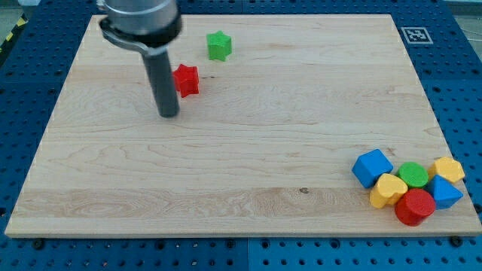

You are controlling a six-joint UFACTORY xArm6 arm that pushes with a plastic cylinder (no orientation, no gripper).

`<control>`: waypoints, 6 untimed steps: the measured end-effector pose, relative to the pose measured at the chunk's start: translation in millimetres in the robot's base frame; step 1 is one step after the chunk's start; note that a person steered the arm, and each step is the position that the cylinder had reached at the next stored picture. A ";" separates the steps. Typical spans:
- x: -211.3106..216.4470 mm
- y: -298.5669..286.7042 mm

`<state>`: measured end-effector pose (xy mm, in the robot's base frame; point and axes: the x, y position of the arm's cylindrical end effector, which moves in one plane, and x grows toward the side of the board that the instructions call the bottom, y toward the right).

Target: Move the red star to the top right side of the blue cube

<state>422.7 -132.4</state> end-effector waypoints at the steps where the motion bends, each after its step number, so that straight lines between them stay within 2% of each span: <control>1: -40.7 -32.4; 2: -67.8 -35.6; 6: -65.8 -10.2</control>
<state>356.8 -142.6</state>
